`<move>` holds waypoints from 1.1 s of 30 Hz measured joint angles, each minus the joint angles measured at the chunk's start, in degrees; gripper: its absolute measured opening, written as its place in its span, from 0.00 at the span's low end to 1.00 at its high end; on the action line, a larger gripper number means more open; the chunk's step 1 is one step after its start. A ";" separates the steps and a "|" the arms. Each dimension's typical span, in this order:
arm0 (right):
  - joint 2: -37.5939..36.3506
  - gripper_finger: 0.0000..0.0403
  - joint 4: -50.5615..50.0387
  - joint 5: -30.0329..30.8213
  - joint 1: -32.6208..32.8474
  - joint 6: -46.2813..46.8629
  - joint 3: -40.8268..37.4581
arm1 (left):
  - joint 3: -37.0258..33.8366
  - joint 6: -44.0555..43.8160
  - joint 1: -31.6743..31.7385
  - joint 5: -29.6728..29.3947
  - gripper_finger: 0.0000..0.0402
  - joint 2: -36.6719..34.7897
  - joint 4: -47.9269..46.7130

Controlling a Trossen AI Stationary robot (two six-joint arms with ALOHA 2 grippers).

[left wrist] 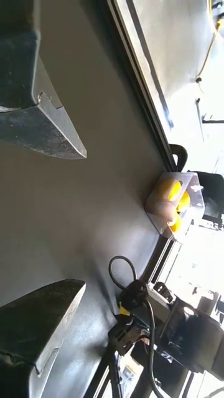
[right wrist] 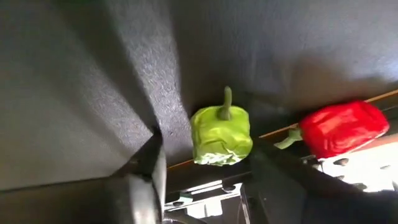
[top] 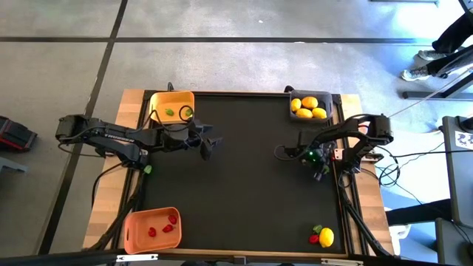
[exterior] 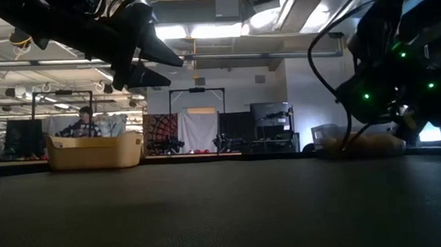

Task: Sort produce into baskets
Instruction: Put the green bell pepper into the yellow bin

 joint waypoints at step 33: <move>-8.07 0.03 31.56 9.19 0.04 -10.51 13.65 | 0.00 1.19 -1.16 1.00 0.82 0.00 0.44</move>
